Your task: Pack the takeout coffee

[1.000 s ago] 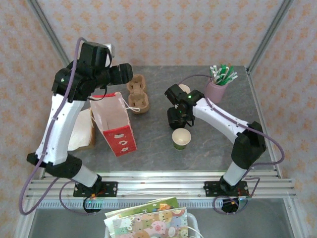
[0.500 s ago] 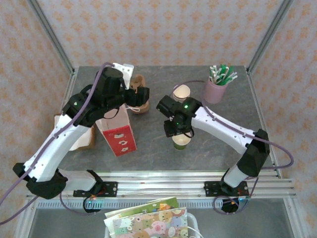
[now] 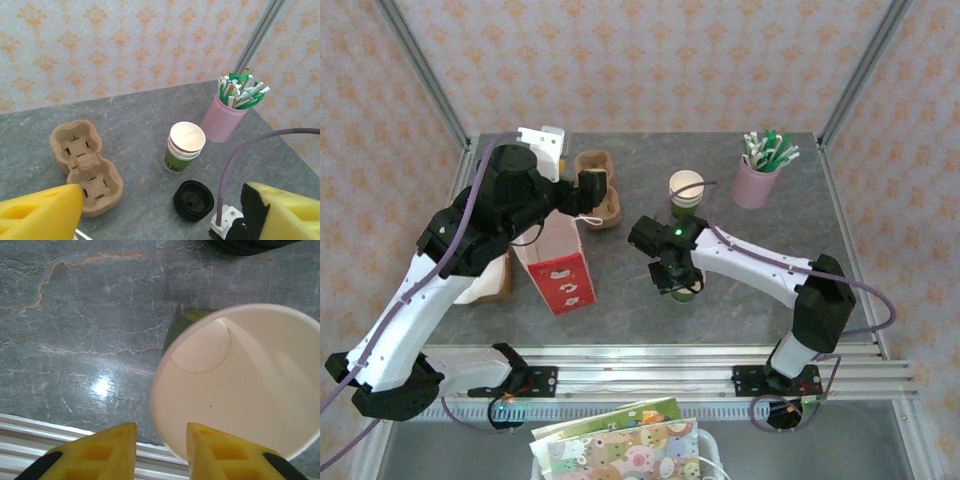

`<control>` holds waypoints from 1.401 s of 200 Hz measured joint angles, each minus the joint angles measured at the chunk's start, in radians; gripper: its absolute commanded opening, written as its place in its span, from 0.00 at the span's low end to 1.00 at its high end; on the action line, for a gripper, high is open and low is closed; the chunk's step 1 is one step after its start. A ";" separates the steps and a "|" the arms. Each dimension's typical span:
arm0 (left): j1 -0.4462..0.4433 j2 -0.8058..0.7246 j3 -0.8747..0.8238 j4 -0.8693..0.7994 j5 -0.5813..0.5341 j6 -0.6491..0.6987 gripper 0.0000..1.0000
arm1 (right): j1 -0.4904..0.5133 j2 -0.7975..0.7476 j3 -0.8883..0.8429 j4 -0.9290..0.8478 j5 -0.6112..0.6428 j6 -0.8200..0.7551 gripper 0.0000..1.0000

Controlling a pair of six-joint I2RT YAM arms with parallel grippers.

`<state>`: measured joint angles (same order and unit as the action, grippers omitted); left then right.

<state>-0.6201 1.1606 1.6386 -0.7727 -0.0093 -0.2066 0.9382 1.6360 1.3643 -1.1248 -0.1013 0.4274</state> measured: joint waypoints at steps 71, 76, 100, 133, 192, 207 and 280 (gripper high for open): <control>0.000 -0.040 -0.036 0.002 -0.035 0.007 0.93 | 0.004 0.055 0.000 0.037 0.022 0.004 0.12; 0.000 -0.044 -0.037 0.001 -0.037 0.007 0.94 | 0.004 0.057 0.002 0.038 0.024 0.003 0.11; 0.000 -0.057 -0.037 0.002 -0.052 0.007 0.94 | 0.008 0.072 0.027 0.036 0.027 0.004 0.08; 0.000 -0.068 -0.038 0.002 -0.060 0.007 0.95 | 0.039 0.121 0.113 0.034 0.026 0.007 0.08; 0.000 -0.068 -0.038 0.002 -0.082 0.007 0.96 | 0.084 0.210 0.178 0.034 0.027 0.011 0.20; 0.000 -0.068 -0.038 0.001 -0.086 0.008 0.98 | 0.084 0.218 0.187 0.029 0.031 0.008 0.32; 0.000 -0.064 -0.008 0.000 -0.125 0.014 0.99 | 0.084 0.221 0.287 -0.040 0.063 0.009 0.53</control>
<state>-0.6201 1.0969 1.6306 -0.7731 -0.1345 -0.1928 1.0222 1.8568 1.6512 -1.1648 -0.0380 0.4362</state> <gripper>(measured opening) 0.989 0.504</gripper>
